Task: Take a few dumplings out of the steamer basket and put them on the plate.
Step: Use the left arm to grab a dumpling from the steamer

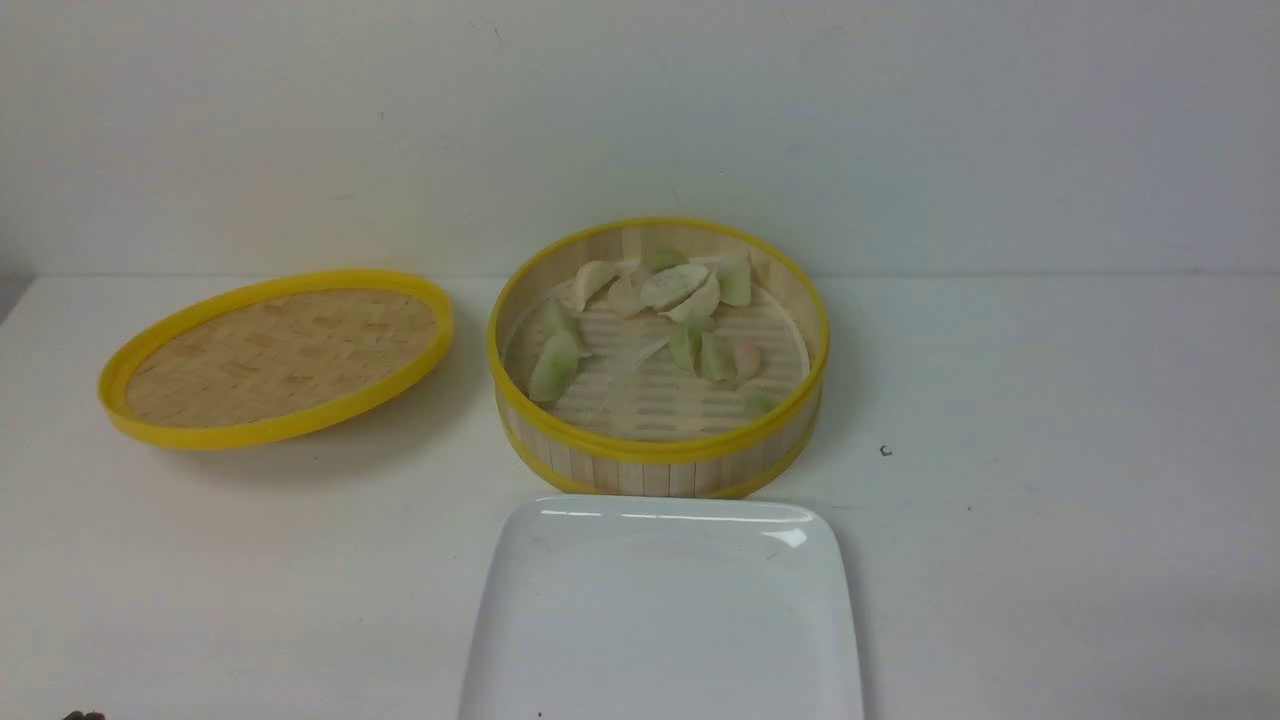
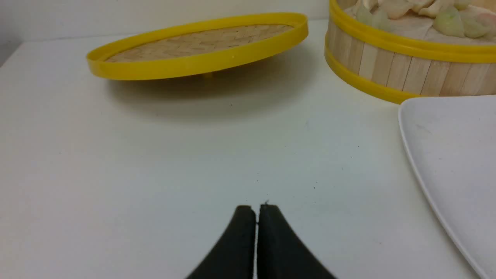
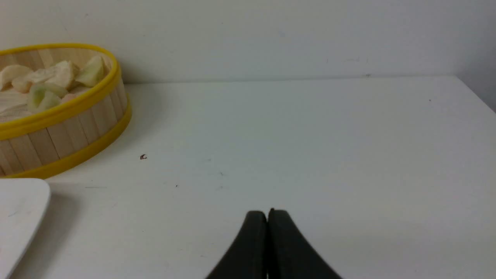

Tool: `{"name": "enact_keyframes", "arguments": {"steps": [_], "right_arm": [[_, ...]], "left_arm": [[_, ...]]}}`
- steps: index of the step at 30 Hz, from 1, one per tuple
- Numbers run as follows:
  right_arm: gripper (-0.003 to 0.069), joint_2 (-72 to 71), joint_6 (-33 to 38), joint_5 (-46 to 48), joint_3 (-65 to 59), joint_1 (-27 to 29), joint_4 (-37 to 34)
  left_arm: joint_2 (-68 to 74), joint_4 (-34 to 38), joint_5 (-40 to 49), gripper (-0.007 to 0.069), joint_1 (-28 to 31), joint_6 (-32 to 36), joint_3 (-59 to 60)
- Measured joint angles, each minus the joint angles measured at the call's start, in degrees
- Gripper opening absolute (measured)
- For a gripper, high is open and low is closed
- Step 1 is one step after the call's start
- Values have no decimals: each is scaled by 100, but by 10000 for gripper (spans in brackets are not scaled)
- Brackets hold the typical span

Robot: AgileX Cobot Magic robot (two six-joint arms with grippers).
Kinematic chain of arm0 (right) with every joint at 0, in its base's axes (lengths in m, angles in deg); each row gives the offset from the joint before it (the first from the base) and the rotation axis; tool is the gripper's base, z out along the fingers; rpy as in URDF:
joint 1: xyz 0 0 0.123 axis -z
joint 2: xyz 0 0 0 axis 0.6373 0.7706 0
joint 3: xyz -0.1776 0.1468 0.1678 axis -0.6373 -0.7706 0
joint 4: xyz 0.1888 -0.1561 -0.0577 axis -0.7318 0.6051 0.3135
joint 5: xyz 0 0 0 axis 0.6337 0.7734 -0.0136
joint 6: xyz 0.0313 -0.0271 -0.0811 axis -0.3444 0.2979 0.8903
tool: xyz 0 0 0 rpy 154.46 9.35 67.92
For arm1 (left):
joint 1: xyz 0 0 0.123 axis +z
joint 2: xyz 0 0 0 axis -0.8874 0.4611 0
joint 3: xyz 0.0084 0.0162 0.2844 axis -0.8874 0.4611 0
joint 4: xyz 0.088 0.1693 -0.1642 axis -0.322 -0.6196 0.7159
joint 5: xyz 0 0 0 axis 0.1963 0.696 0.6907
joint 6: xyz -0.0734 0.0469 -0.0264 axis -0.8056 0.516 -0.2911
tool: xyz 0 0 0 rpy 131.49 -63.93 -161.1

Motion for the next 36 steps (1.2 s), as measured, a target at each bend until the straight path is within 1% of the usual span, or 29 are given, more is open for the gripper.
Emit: {"name": "enact_keyframes", "arguments": {"steps": [16,19,23,27,28,29,31,32,34,35,36], "right_arm": [[-15,0,0,0,0,0,0],[-15,0,0,0,0,0,0],[-15,0,0,0,0,0,0],[-15,0,0,0,0,0,0],[-15,0,0,0,0,0,0],[-15,0,0,0,0,0,0],[-15,0,0,0,0,0,0],[-15,0,0,0,0,0,0],[-15,0,0,0,0,0,0],[-15,0,0,-7,0,0,-6],[-15,0,-28,-90,-13,0,-135]], "left_arm": [[0,-21,0,-6,0,7,0],[0,-116,-189,-6,0,49,7],[0,153,-1334,-6,0,-156,7],[0,719,-2770,-6,0,-634,7],[0,762,-2837,-6,0,-686,7],[0,848,-3182,-6,0,-796,7],[0,1014,-4090,-6,0,-1085,7],[0,1067,-4767,-6,0,-1366,7],[0,1084,-5133,-6,0,-1716,-89],[0,1084,-5152,-6,0,-1752,-114],[5,1089,-5062,-6,0,-2021,-474]]}}
